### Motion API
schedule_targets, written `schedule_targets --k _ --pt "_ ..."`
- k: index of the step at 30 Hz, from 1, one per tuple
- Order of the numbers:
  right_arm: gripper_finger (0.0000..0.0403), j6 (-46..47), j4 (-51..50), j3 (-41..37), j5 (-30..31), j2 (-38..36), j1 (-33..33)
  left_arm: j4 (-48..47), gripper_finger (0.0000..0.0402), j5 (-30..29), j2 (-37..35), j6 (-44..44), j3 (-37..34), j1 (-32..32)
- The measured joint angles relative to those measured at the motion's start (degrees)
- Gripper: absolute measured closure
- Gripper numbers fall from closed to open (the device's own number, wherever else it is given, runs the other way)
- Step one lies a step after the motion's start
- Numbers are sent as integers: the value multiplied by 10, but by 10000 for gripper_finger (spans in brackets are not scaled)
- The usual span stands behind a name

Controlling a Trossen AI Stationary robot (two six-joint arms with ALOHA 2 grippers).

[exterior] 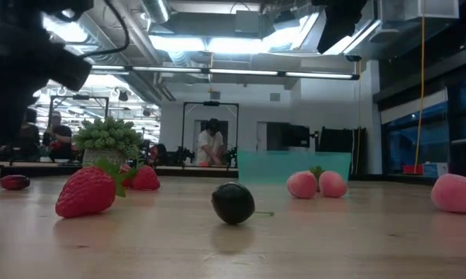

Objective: Pick and placing Produce into tupperware
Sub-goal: Put the cherry into the blue bin

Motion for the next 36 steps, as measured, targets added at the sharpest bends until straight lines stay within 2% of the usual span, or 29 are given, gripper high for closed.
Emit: schedule_targets --k 8,23,30,36 --pt "298 0 0 0 0 0 0 34 247 9 25 -33 -32 -18" --pt "298 -2 -1 0 0 0 0 61 252 27 85 -43 -33 -26" --pt "298 -5 -1 0 0 0 0 61 292 32 95 -44 -33 -26" --pt "298 -5 -1 0 0 0 0 62 365 32 95 -44 -33 -26"
